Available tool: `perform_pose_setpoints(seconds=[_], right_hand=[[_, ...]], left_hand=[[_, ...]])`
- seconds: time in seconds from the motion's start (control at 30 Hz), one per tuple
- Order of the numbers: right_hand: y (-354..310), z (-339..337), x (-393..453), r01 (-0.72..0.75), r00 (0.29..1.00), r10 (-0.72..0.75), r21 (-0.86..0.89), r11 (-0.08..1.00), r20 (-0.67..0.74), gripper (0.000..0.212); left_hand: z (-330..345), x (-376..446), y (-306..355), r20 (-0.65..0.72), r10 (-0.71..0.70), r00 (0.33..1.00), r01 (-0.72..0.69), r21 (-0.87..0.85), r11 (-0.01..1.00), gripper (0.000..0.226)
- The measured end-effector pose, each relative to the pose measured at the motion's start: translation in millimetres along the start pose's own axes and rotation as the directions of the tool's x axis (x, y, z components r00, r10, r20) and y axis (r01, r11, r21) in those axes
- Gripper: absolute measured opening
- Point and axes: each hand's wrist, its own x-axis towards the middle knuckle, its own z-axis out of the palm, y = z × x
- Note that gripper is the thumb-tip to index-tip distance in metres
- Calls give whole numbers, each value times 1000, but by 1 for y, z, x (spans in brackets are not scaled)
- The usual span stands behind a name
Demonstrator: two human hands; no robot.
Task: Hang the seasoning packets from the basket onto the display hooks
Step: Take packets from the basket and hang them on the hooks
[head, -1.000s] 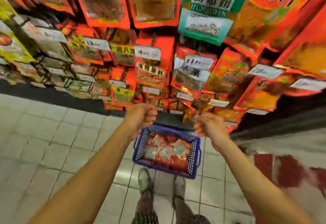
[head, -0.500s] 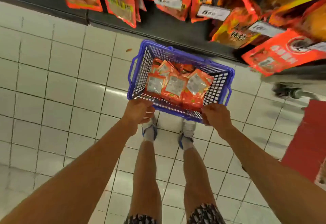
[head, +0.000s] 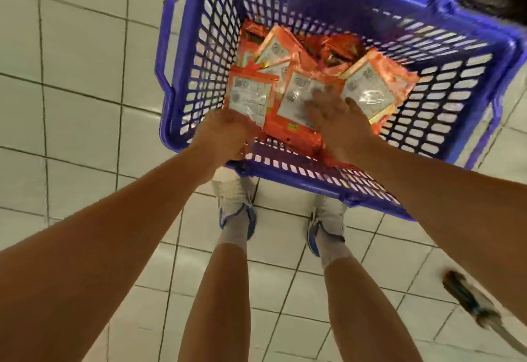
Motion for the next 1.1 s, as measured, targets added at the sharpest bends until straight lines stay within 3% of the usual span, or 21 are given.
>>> perform_pose_setpoints(seconds=[0.1,0.2,0.27,0.47,0.63,0.7,0.8,0.9,1.0,1.07,1.1], right_hand=[[-5,14,26,128,992,-125,-141,982,27,95],[1,22,27,107,994,-104,-165,980,27,76],[6,21,26,100,995,-104,-203,974,-6,69],[26,17,23,91,996,-93,-157,983,-3,100],[25,23,26,110,990,-127,-228,967,-61,77],[21,22,23,94,983,-117,-157,983,-143,58],[15,3,22,94,957,-23,232,968,-291,33],[8,-34,1,185,949,43,664,725,-312,18],[4,-58,-30,88,990,55,863,498,-133,24],[5,-60,-42,-11,998,65,956,292,-8,29],[8,-61,-46,-65,995,83,989,133,55,29]], left_hand=[[1,15,-12,-52,59,997,-53,99,994,19],[6,16,-13,-13,123,992,-120,154,981,34],[6,14,-11,-10,117,993,-113,188,976,32],[4,12,-5,-14,43,999,-41,103,994,21],[5,16,-9,-22,48,999,-44,147,988,19],[7,15,-9,-27,49,998,-45,146,988,18],[9,14,-7,-34,57,998,-50,161,986,16],[11,12,-1,-12,171,985,-169,112,979,31],[16,7,11,6,306,952,-303,-105,947,63],[21,9,17,5,281,960,-262,-350,899,89],[24,8,21,23,231,973,-198,-437,877,97]])
